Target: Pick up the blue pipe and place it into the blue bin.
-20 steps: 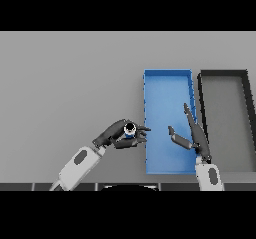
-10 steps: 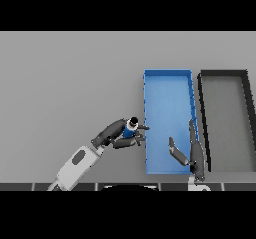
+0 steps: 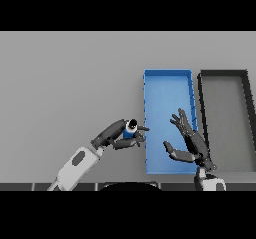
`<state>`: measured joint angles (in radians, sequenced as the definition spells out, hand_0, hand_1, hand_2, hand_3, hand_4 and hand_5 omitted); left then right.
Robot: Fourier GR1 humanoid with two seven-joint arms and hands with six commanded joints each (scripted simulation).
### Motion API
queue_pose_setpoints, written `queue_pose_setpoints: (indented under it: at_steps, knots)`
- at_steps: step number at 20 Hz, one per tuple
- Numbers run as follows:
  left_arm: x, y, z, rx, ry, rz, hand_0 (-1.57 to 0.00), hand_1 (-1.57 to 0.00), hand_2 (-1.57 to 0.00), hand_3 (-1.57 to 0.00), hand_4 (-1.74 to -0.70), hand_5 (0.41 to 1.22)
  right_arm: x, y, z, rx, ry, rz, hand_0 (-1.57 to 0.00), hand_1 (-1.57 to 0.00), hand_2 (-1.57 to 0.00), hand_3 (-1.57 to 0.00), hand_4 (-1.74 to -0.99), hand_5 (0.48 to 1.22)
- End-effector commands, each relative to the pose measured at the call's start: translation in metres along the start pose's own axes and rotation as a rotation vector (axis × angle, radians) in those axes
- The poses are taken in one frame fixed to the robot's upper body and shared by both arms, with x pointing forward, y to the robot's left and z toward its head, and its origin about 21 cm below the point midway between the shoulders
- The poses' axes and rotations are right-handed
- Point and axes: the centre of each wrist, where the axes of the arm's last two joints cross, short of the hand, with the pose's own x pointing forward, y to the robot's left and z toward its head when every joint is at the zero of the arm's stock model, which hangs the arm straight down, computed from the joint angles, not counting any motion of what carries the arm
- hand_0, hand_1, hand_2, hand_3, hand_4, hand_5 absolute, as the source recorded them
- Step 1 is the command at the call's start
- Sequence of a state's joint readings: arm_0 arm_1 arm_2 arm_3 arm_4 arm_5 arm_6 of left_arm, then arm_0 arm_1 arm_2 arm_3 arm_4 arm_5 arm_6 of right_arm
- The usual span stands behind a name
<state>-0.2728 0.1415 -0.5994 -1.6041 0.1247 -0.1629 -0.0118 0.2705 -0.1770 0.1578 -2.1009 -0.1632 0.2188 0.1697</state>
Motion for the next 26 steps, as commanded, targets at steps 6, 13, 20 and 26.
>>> queue_pose_setpoints:
  at_steps: [6, 13, 20, 26]
  knots:
    - [-0.002, 0.003, 0.002, -0.008, 0.031, -0.03, -1.57, -1.57, -1.57, -1.44, -1.73, 1.221, 0.042, 0.018, -0.044, 0.285, -0.029, 0.081, 0.0, 0.0, 0.0, 0.0, -1.335, 0.49]
    - [-0.002, 0.001, -0.001, -0.02, -0.019, -0.007, -1.57, -1.57, -1.57, -1.49, -1.63, 1.221, 0.076, 0.049, -0.08, 0.488, -0.15, 0.167, 0.0, 0.0, 0.0, 0.0, -1.27, 0.51]
    - [-0.004, 0.006, -0.001, -0.045, 0.008, -0.031, -1.57, -1.57, -1.57, -1.55, -1.49, 1.221, 0.085, 0.071, -0.115, 0.564, -0.087, 0.198, 0.0, 0.0, 0.0, 0.0, -1.206, 0.503]
    - [0.0, 0.009, 0.004, -0.027, 0.083, -0.121, -1.57, -1.54, -1.57, -1.12, -1.65, 1.221, 0.09, 0.087, -0.137, 0.645, -0.1, 0.219, -0.69, -0.7, -0.71, -0.66, -1.433, 0.486]
